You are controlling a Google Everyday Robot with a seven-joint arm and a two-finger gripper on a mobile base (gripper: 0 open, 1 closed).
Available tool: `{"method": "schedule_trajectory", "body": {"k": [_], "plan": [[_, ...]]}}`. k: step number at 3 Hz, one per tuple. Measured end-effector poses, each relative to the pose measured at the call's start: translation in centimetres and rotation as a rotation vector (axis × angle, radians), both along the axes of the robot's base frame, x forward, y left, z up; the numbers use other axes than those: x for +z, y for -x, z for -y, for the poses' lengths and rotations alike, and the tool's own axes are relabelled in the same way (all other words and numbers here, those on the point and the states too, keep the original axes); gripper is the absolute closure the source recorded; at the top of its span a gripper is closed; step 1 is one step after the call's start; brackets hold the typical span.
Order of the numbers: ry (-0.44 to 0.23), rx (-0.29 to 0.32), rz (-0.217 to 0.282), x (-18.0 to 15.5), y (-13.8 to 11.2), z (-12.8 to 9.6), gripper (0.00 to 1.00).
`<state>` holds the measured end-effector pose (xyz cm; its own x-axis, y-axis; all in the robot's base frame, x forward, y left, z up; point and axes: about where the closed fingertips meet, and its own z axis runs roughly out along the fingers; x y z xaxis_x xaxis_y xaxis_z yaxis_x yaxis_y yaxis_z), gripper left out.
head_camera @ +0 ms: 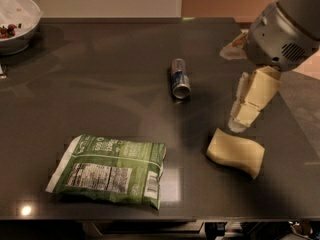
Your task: Move green jalapeno chip bag near redbull can
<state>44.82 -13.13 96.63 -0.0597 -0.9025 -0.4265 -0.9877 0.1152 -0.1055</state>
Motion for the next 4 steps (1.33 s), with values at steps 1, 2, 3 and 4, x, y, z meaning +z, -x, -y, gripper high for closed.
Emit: {"method": "schedule_trajectory", "body": {"k": [1, 2, 3, 4], "plan": [[-0.047, 0.093, -0.019, -1.3, 1.4, -4.3, 0.0], [-0.047, 0.179, -0.03, -3.7, 3.7, -8.2, 0.0], [-0.02, 0.227, -0.026, -6.5, 5.5, -11.2, 0.0], [0.015, 0.238, -0.015, -8.7, 6.7, -13.0, 0.0]]}}
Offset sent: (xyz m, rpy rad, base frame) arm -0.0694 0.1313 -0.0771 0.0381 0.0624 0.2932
